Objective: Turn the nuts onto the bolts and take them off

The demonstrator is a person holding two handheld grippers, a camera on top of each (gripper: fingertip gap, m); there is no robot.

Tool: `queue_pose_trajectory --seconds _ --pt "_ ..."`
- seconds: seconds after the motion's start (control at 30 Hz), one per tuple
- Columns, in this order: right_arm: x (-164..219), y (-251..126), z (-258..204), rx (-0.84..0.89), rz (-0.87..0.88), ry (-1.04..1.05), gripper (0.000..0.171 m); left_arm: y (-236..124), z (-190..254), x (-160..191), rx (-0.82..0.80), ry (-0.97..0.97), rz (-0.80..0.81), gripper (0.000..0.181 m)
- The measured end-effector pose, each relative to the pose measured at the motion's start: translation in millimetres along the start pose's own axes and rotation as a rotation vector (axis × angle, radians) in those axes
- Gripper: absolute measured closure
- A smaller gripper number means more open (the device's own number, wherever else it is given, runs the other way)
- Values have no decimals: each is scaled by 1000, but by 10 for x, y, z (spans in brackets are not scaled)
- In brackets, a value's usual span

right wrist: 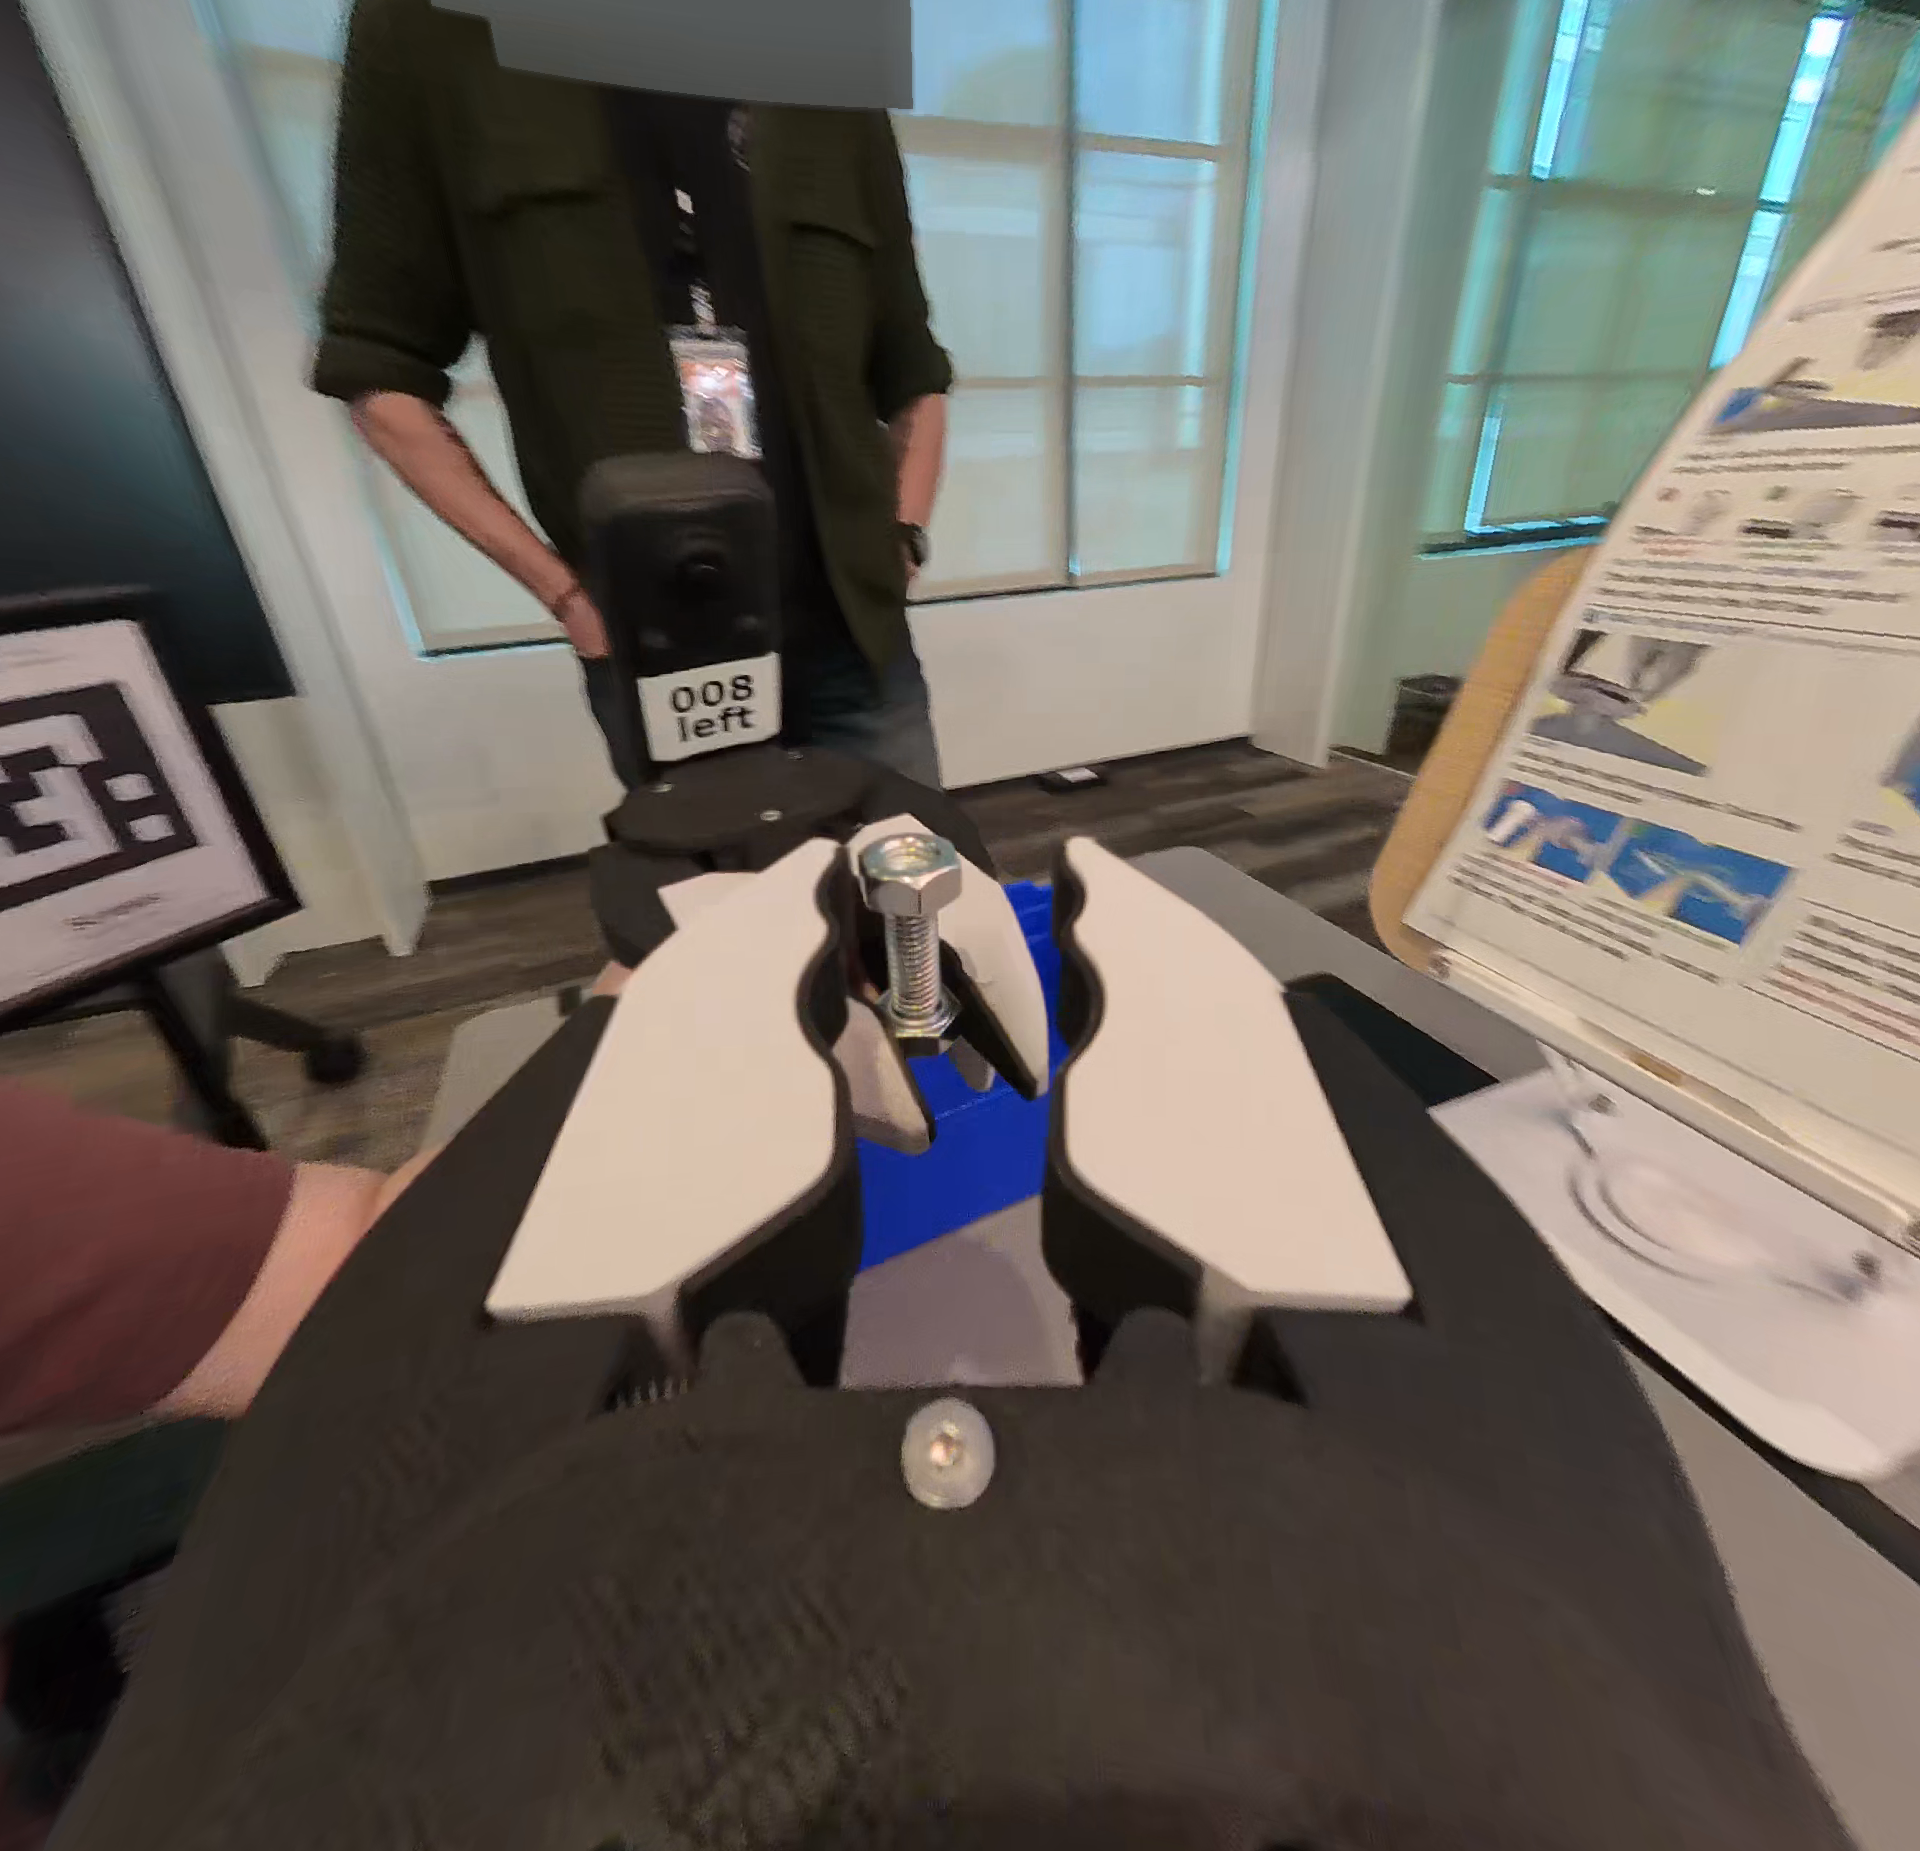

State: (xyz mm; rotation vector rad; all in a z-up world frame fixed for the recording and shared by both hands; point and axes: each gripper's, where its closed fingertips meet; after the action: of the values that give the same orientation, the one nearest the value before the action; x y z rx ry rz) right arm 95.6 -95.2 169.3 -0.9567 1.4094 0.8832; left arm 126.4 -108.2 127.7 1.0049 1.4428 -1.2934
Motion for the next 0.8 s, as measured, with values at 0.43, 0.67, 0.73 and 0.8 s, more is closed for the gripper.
queue_pose_trajectory --seconds 0.43,0.67,0.73,0.8 --pt "35 -113 -557 -621 -38 -6 153 -93 522 29 417 -15 -5 163" --pt "73 -248 -679 -956 47 -37 153 -85 748 57 613 -47 -3 163" --pt "70 -223 -657 -970 42 -25 153 -88 736 54 620 -57 4 163" --pt "59 -177 -597 -940 28 -1 153 -60 659 50 555 -44 9 163"
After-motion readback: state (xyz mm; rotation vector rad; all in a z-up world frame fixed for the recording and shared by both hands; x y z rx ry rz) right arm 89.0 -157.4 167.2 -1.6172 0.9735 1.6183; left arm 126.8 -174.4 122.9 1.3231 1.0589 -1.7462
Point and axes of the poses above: each gripper's, where its closed fingertips meet, y out along the fingers, x out of its underside, z = x × y across the jaws, and after that the axes turned 9 degrees about -z, right-handed
